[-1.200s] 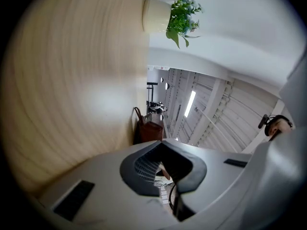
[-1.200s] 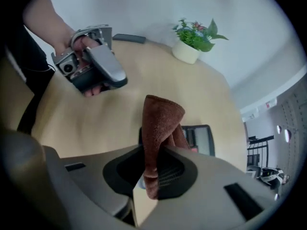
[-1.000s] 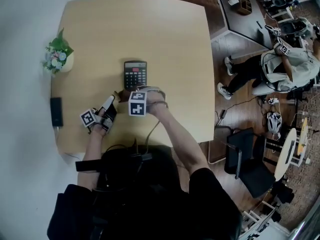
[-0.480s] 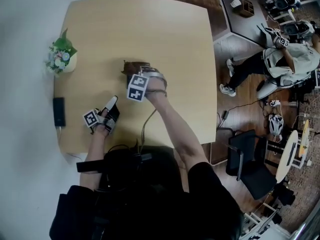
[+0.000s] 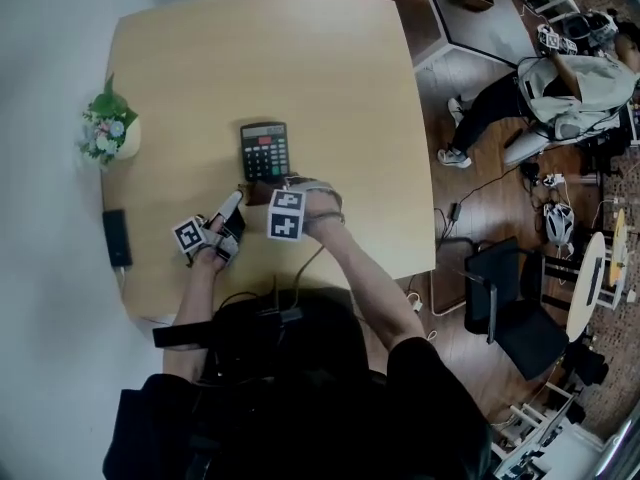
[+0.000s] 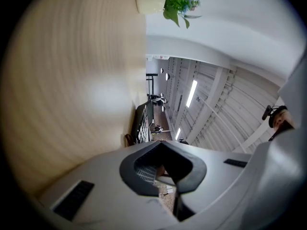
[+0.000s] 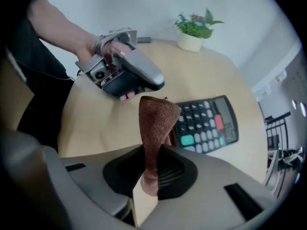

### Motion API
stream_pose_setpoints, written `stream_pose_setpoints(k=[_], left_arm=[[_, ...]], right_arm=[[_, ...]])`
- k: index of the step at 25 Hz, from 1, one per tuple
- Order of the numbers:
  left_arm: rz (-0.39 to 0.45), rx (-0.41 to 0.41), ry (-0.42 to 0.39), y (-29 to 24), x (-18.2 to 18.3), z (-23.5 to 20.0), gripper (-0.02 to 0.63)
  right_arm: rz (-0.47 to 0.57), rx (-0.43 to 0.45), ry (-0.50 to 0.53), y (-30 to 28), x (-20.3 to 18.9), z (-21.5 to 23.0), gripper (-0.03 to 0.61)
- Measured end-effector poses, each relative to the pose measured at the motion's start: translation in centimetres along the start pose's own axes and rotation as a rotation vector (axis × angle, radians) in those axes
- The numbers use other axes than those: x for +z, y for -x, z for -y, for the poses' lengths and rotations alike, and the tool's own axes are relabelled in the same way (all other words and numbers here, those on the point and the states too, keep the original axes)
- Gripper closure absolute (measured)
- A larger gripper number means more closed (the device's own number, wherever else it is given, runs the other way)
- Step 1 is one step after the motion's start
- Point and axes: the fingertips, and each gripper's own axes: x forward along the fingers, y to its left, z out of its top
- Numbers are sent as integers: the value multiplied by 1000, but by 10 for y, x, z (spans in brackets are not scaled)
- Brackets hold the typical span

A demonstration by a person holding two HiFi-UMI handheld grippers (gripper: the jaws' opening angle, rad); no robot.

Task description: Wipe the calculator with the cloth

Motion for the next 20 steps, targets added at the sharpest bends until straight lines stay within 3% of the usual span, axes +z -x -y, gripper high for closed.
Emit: stream_pose_setpoints(k=[4, 8, 14, 20], left_arm=[[-32, 4, 17, -34, -3, -7, 607], [-32, -17, 36, -54, -4, -5, 606], [-41, -28, 51, -54, -4, -4, 604], [-39, -25, 72, -53, -2, -6, 604]], right_arm=[[32, -195, -134, 41, -25, 84, 525], [36, -396, -118, 61, -22, 149, 525], [32, -419, -68, 34, -4, 161, 525], [5, -341, 11, 6, -7, 118, 525]])
